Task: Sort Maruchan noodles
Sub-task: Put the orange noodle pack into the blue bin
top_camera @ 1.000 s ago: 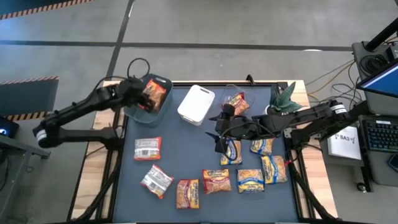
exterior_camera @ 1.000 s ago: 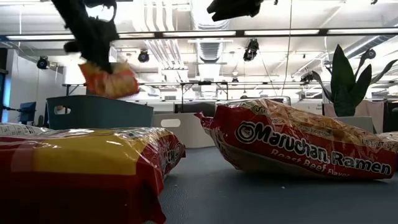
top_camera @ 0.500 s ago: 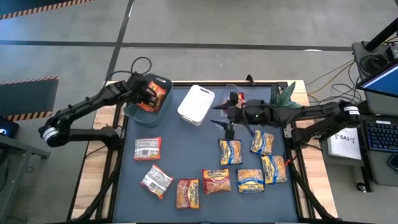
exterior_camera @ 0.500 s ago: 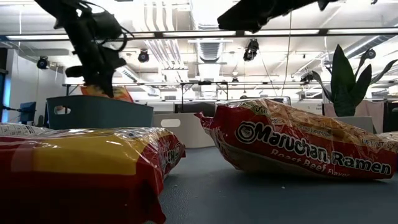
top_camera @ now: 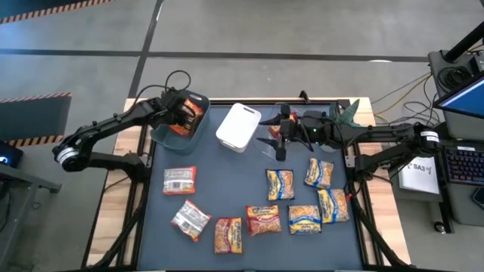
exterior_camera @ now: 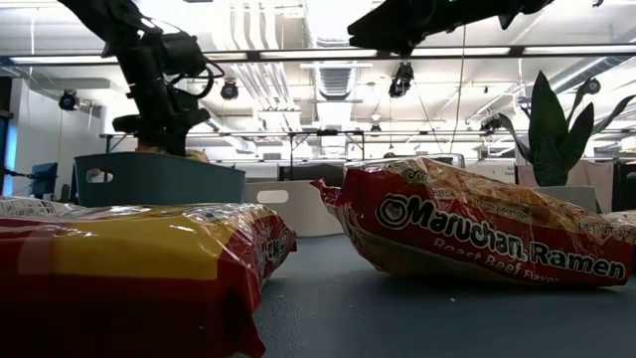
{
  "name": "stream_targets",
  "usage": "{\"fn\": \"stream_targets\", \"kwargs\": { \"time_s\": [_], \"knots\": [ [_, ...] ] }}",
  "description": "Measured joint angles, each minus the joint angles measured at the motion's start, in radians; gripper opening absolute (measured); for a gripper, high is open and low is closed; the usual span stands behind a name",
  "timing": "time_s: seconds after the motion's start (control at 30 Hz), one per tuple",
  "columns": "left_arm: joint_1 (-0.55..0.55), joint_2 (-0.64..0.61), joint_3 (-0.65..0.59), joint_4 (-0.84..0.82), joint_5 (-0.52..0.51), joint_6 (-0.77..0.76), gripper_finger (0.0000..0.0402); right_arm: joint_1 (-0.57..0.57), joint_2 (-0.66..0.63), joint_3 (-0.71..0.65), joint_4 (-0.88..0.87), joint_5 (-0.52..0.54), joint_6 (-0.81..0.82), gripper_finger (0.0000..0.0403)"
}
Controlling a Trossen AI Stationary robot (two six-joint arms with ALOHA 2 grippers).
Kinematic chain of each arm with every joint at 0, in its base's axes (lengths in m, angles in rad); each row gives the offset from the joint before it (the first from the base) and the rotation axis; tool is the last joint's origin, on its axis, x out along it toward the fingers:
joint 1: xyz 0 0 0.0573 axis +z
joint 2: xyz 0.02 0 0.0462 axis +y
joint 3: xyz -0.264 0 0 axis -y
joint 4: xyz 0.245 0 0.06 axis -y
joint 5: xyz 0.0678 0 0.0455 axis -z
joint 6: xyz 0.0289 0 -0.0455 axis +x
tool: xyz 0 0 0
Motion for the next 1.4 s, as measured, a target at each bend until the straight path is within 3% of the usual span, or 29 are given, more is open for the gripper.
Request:
{"fn": "stream_targets", "kwargs": {
  "time_s": [0.17, 0.5, 0.73, 0.9, 1.0, 1.23, 1.4],
  "knots": [
    [0.003, 0.029, 0.000, 0.061, -0.066, 0.053, 0.0081, 0.002, 0.000, 0.003, 0.000, 0.001, 0.078, 0.0237],
    [0.036, 0.105, 0.000, 0.135, -0.089, 0.105, 0.0123, 0.024, 0.001, -0.008, -0.040, 0.002, 0.216, 0.0237],
    [0.042, 0.125, 0.014, 0.134, -0.241, 0.160, 0.0149, 0.091, 0.001, -0.008, -0.086, 0.003, 0.319, 0.0237],
    [0.035, 0.094, 0.034, 0.135, -0.225, 0.192, 0.0155, 0.161, 0.017, -0.008, -0.099, 0.010, 0.392, 0.0237],
    [0.018, 0.064, 0.031, 0.133, -0.166, 0.193, 0.0155, 0.203, 0.034, -0.008, -0.098, 0.028, 0.434, 0.0237],
    [-0.049, 0.034, -0.018, 0.179, -0.107, 0.253, 0.0155, 0.291, 0.074, -0.009, -0.079, 0.222, 0.518, 0.0237],
    [-0.040, 0.066, -0.121, 0.346, -0.101, 0.301, 0.0155, 0.324, 0.108, -0.009, 0.014, 0.273, 0.524, 0.0237]
  ]
}}
